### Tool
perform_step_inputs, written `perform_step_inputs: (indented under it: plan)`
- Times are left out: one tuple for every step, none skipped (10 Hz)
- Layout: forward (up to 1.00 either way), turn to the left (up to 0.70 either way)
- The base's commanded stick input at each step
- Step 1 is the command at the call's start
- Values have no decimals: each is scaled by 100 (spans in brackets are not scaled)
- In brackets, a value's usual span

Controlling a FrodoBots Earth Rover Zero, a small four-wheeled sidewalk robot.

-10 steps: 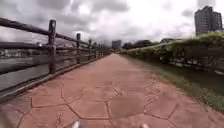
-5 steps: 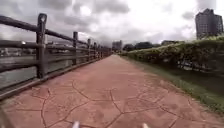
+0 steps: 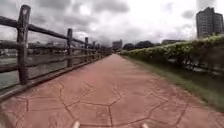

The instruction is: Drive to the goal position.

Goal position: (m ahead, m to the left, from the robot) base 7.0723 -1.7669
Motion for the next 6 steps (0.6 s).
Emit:
perform_step_inputs:
  plan:
    - [100,0]
    - [100,0]
    - [100,0]
    - [100,0]
    - [100,0]
    - [100,0]
